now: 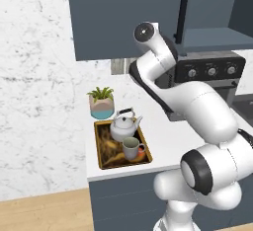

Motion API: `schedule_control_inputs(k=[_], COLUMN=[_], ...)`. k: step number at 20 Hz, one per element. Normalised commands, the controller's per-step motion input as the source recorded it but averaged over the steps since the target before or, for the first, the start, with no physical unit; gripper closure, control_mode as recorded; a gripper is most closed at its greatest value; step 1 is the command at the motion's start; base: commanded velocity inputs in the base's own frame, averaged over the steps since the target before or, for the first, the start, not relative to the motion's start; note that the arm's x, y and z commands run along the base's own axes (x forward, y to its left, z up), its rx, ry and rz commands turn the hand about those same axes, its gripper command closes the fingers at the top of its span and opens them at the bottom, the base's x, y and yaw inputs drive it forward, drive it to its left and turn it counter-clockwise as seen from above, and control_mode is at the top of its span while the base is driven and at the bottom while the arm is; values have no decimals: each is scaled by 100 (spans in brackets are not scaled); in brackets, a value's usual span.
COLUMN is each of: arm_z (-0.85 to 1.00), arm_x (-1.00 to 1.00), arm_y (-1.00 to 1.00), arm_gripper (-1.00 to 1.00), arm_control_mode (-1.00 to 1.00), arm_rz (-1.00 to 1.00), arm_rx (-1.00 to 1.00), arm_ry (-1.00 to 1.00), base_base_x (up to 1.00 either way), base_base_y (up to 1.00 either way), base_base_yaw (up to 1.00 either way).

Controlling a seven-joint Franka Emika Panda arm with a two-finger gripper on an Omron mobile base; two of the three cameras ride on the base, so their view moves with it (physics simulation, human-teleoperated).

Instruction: Pick the kettle from the counter and place it on the tray. Then pick the mug from the cabinet and place it on the tray. Then close the cabinet doors.

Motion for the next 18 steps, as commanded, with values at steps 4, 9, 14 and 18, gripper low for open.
schedule_control_inputs(k=[4, 9, 14, 18], arm_z=[-20, -31, -6, 12], arm_x=[56, 18, -40, -64], arm_y=[-11, -10, -8, -4], arm_gripper=[-100, -100, -100, -100], arm_control_mode=[-100, -100, -100, -100], arm_rz=[3, 6, 1, -4], arm_rx=[9, 7, 9, 19], arm_ry=[0, 0, 1, 4], base_base_x=[0, 0, 0, 0], base_base_y=[0, 0, 0, 0], base_base_yaw=[0, 0, 0, 0])
